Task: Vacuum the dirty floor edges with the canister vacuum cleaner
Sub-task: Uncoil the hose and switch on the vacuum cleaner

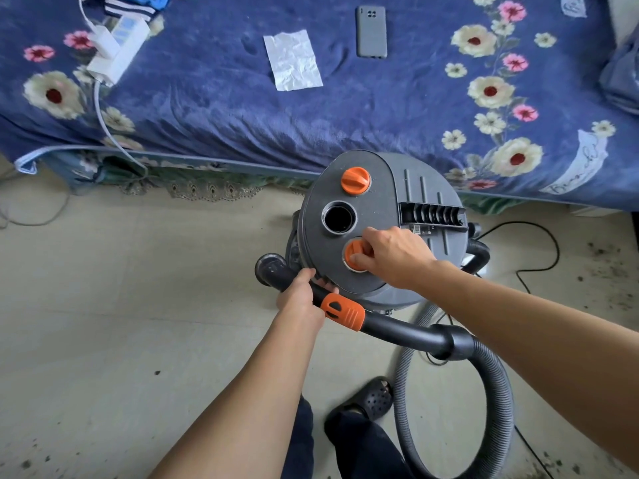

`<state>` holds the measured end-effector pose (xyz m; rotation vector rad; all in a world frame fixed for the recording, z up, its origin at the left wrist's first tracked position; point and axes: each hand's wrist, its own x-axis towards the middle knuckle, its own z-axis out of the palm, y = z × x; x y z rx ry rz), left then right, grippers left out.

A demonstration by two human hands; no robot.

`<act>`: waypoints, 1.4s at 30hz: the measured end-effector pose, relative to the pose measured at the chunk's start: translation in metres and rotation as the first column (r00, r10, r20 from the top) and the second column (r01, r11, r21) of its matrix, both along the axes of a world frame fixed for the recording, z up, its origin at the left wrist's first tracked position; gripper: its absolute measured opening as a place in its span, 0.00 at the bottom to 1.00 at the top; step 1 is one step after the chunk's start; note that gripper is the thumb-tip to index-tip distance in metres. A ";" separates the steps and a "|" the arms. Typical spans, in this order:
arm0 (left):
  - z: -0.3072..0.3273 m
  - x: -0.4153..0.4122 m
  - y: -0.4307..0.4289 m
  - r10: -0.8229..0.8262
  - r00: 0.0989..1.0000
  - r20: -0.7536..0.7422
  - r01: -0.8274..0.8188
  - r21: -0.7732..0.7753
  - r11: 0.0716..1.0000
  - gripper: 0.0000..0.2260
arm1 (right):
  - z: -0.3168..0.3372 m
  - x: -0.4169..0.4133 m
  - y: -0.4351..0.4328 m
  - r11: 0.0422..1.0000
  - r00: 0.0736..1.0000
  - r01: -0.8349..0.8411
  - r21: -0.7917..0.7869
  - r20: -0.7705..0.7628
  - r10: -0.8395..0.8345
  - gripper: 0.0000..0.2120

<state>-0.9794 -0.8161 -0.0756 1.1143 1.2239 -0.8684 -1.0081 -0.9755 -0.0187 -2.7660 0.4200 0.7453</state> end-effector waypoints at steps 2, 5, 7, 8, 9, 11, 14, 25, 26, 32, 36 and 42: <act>0.001 -0.001 0.001 -0.016 1.000 -0.005 0.016 0.004 1.000 0.14 | -0.003 0.000 -0.002 1.000 1.000 0.011 0.006 -0.008 -0.011 0.17; 0.003 0.000 0.001 -0.002 1.000 -0.005 0.002 -0.022 1.000 0.14 | -0.004 -0.001 -0.010 0.985 0.996 0.079 0.155 0.027 -0.084 0.15; 0.005 0.002 0.000 0.004 1.000 0.006 -0.004 -0.036 0.999 0.14 | 0.000 -0.001 -0.020 0.905 0.965 0.227 0.360 0.042 -0.259 0.13; 0.006 0.002 0.001 0.010 1.000 0.013 -0.010 -0.042 0.999 0.13 | 0.002 -0.002 -0.026 0.858 0.939 0.294 0.421 0.038 -0.341 0.12; 0.016 0.003 0.000 -0.015 0.999 0.030 0.017 -0.061 0.998 0.13 | 0.012 -0.010 -0.030 0.822 0.902 0.361 0.441 0.058 -0.428 0.11; 0.026 0.005 0.001 -0.032 0.998 0.048 0.036 -0.082 0.996 0.12 | 0.021 -0.022 -0.035 0.798 0.854 0.419 0.434 0.109 -0.508 0.09; 0.027 0.008 0.002 -0.033 0.998 0.059 0.038 -0.070 0.997 0.11 | 0.017 -0.028 -0.036 0.824 0.834 0.433 0.365 0.186 -0.520 0.07; 0.037 0.016 0.012 0.020 0.998 0.061 -0.014 -0.093 0.996 0.09 | 0.006 -0.084 -0.003 0.810 0.844 0.484 0.330 0.067 -0.532 0.13; 0.045 0.020 0.010 0.013 0.997 0.073 -0.006 -0.094 0.996 0.09 | 0.014 -0.091 0.000 0.788 0.835 0.495 0.367 0.052 -0.549 0.19; 0.087 0.043 -0.023 -0.097 0.979 0.181 0.134 -0.207 0.969 0.09 | 0.068 -0.121 0.017 0.856 0.910 0.403 0.323 -0.043 -0.412 0.26; 0.095 0.045 -0.042 -0.383 0.861 0.334 0.460 -0.192 0.867 0.20 | 0.086 -0.131 0.016 0.893 0.884 0.446 0.061 0.124 -0.451 0.14; 0.052 0.016 -0.043 -0.946 0.131 0.298 0.829 0.490 0.270 0.16 | 0.093 -0.179 0.000 0.633 0.595 0.757 0.163 0.227 -0.771 0.12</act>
